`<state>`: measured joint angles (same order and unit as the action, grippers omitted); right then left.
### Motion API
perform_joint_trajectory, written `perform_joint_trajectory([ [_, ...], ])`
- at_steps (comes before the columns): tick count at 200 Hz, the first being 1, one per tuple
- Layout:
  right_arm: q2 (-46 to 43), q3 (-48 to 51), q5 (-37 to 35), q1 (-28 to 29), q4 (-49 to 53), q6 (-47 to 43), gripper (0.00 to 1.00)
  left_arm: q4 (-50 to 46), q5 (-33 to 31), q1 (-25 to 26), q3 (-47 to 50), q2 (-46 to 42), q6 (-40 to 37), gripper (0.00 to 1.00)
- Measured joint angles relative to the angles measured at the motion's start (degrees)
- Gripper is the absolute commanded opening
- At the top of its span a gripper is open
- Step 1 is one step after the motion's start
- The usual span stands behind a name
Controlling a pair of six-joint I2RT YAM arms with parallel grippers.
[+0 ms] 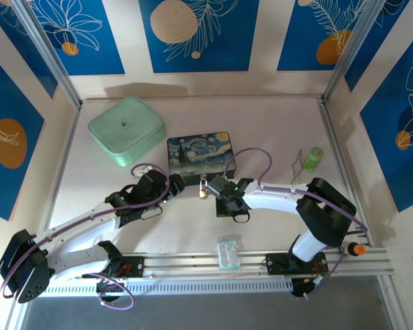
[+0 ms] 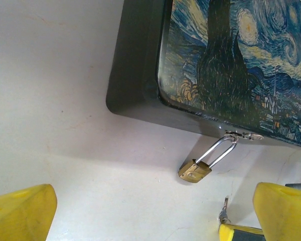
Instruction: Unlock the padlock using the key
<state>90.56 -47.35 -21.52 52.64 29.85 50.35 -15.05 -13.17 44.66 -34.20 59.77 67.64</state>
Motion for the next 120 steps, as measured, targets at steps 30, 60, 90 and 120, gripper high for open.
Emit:
perform_joint_trajectory([
  [30, -3.02, 3.52, 1.79, -1.31, -3.76, -2.49, 0.00, 2.21, -0.02, 0.24, 0.02, -0.02, -0.42, 0.98],
  [60, -8.31, 9.86, 6.80, -4.57, -10.62, -7.69, 0.00, 6.69, 1.11, 0.70, 0.76, -0.04, -2.99, 0.86],
  [90, -16.17, 16.81, 14.75, -11.87, -14.86, -13.38, 0.00, 20.33, 5.09, 1.03, 6.78, -0.04, -5.53, 0.92],
  [120, -22.97, 18.51, 22.29, -17.59, -17.31, -17.97, 0.00, 21.70, 7.52, 1.53, 5.86, 1.40, -8.57, 0.94],
])
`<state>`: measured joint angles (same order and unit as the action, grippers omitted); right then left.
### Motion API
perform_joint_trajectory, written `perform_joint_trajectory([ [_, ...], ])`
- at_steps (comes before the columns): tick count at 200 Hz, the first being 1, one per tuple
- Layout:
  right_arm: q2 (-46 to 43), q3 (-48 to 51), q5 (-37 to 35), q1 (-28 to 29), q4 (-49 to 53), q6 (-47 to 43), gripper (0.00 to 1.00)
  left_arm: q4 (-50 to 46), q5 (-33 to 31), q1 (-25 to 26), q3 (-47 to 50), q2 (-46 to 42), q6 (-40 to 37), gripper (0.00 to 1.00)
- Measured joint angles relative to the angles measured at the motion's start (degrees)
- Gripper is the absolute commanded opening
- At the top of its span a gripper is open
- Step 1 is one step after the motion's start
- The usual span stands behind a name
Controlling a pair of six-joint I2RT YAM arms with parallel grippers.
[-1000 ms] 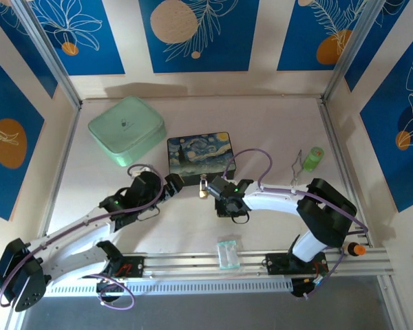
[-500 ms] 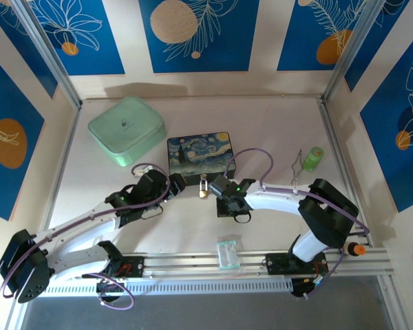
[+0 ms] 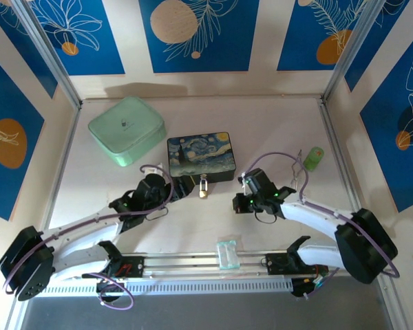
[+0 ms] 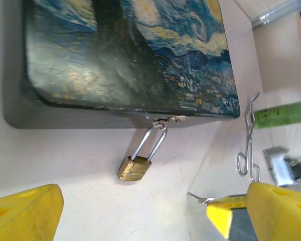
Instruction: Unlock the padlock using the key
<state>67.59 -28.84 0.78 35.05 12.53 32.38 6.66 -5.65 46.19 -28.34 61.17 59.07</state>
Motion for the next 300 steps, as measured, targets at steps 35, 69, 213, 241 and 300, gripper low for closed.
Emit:
perform_joint_trajectory([
  [35, -2.45, 0.11, 5.51, -1.05, -3.41, -2.32, 0.00, 2.21, 2.80, 2.01, -3.48, 3.54, -1.92, 0.87],
  [69, -2.62, 0.50, 7.23, -0.85, -4.26, -2.10, 0.00, 2.49, 2.99, 3.34, -3.54, 5.75, 2.32, 0.84],
  [213, 4.61, -8.76, 5.14, 12.87, -18.51, 5.38, 0.00, 15.54, 2.16, 8.85, 0.70, 3.39, 47.15, 0.99],
  [241, 7.19, -9.42, 5.03, 15.06, -21.97, 6.67, 0.00, 15.52, 1.09, 8.85, 0.85, 2.67, 49.40, 0.99],
  [300, 7.08, -9.16, 5.70, 16.44, -26.10, 10.36, 0.00, 16.00, -1.20, 8.85, 2.16, 1.77, 51.34, 0.78],
])
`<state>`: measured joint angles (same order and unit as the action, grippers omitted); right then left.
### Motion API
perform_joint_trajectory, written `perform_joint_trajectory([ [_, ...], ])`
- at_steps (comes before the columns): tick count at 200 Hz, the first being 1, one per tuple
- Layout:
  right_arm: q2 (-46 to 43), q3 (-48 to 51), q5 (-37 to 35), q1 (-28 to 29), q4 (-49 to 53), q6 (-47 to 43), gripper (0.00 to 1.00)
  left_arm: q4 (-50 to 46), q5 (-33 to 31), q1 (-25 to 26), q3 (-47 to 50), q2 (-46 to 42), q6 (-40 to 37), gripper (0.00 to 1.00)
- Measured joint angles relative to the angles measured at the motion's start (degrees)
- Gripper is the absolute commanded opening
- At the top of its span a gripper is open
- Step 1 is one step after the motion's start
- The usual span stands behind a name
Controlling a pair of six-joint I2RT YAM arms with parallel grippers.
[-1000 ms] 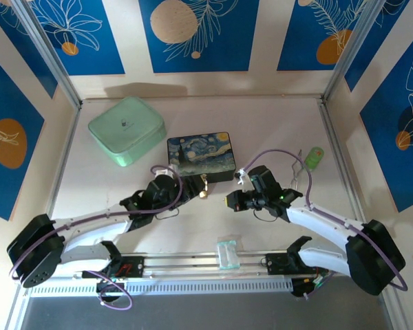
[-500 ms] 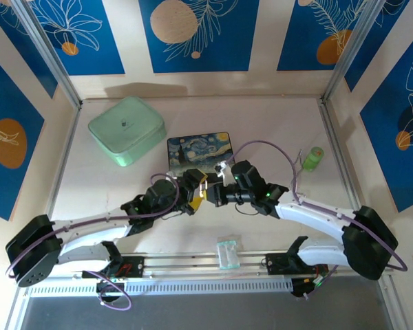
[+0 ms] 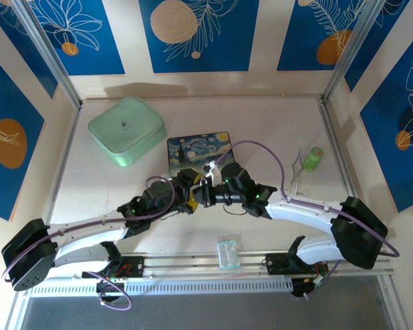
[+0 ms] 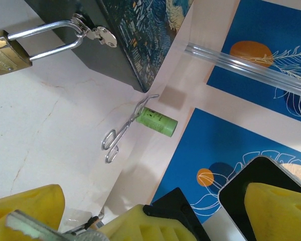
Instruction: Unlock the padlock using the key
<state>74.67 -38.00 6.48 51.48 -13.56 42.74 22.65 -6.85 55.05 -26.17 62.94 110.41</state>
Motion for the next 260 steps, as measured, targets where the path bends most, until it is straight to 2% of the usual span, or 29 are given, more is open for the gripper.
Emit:
perform_joint_trajectory([
  [58, -5.60, 3.74, -0.07, 0.33, 0.50, 2.40, 0.00, -3.15, -1.38, 0.00, 0.31, -1.75, 0.22, 0.60],
  [95, -6.99, 4.02, -0.07, 0.33, 1.33, 2.56, 0.00, -4.94, -2.34, 0.00, 0.31, -2.80, -0.39, 0.40],
  [178, -7.41, 4.92, -0.02, -0.35, 1.66, 2.75, 0.00, -10.16, -4.20, 0.00, 0.20, -5.40, -4.76, 0.05],
  [196, -7.41, 4.92, -0.02, -0.48, 2.01, 2.73, 0.00, -9.09, -4.20, 0.00, 0.20, -5.53, -6.43, 0.00],
  [220, -7.63, 4.92, 0.02, -0.87, 2.56, 2.71, 0.00, -8.98, -4.13, 0.00, 0.07, -5.51, -8.70, 0.00],
  [230, -7.87, 4.92, 0.13, -1.20, 2.73, 2.71, 0.12, -8.96, -4.13, 0.00, -0.04, -5.51, -9.53, 0.00],
  [249, -8.61, 4.85, 0.13, -1.88, 3.45, 2.89, 0.59, -9.03, -4.24, -0.02, -0.74, -5.51, -12.09, 0.00],
  [260, -9.25, 4.74, -0.55, -2.32, 4.42, 4.33, 0.75, -9.05, -4.70, -0.02, -1.44, -5.53, -14.53, 0.00],
])
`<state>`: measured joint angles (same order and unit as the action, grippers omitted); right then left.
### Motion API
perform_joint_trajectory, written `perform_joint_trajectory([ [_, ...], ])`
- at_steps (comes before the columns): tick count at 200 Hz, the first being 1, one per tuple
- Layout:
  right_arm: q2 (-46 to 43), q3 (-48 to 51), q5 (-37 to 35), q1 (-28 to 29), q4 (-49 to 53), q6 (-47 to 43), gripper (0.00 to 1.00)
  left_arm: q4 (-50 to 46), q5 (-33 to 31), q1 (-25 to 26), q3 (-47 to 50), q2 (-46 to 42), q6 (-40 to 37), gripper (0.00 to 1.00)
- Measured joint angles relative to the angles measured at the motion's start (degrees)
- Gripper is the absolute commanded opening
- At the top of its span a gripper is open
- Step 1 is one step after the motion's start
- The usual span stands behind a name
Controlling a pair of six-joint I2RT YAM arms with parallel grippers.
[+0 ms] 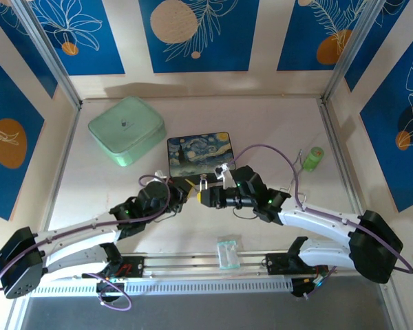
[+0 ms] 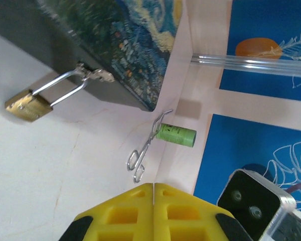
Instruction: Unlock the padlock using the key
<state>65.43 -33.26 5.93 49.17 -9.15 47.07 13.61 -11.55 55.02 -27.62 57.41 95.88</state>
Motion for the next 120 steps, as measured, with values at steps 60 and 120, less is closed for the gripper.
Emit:
perform_joint_trajectory([
  [60, 0.81, -3.10, 2.34, -6.60, 3.63, 12.09, 0.99, 6.69, -6.32, 0.00, -0.55, -0.44, -16.24, 0.00],
  [120, 9.66, -22.84, -2.38, -7.63, 32.50, 5.92, 0.99, 7.52, -9.81, -0.02, -0.57, -2.16, -25.18, 0.00],
])
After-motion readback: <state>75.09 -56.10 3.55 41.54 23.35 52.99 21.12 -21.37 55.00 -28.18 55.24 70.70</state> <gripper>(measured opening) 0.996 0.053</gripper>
